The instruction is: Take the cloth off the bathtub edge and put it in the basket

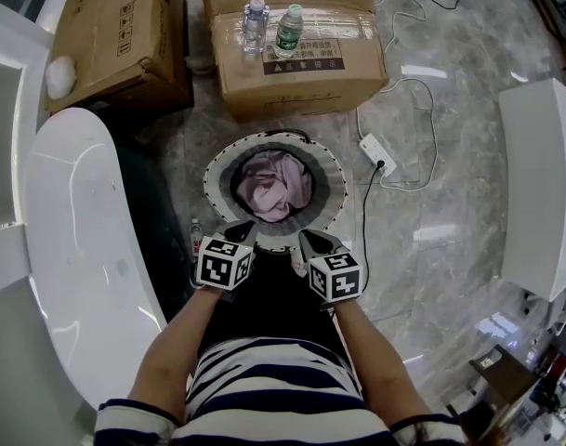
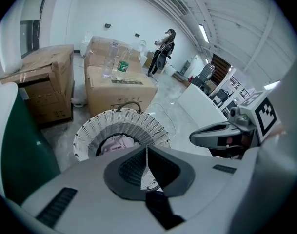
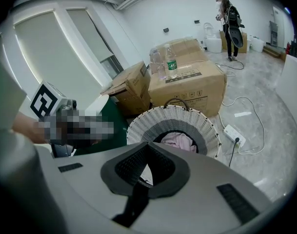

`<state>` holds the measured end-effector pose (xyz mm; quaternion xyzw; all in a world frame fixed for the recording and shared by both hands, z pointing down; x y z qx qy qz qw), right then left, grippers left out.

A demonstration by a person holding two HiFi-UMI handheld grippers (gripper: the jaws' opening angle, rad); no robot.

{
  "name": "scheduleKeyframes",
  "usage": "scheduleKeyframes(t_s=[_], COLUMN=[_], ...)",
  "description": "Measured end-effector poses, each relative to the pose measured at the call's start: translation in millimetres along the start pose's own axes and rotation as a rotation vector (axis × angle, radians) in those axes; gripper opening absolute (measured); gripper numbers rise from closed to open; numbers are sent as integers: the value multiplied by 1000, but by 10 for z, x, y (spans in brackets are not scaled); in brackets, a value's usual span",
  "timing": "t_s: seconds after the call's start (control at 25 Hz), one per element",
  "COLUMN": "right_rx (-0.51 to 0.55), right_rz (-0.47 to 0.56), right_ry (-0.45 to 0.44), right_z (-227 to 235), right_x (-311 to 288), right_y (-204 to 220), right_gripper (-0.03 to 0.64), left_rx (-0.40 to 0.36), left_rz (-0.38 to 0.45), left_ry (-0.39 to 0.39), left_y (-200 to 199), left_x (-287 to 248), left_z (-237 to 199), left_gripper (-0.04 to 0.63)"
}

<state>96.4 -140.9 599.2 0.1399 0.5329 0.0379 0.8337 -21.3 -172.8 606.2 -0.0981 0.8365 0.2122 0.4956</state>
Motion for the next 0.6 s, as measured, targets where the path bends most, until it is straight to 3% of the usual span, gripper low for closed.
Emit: scheduleKeyframes(t_s=[0.6], right_rx=[-43], right_rz=[5], right_ry=[16], right_z=[-36], right_x=[-34], right_y=[-32], right_gripper=[26], left_rx=[-15], left_rz=[-15], left_ry=[77], left_y=[-10], left_x=[-89], left_z=[23], left_gripper=[26])
Point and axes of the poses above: the fingertips, and each gripper's own axes: x backward along the fingers, z to its right, y out of its underside, the point moved 1 cm from there along x, backward along the fingers, and after that the axes turned 12 degrees about -z, right-handed, at the moved point
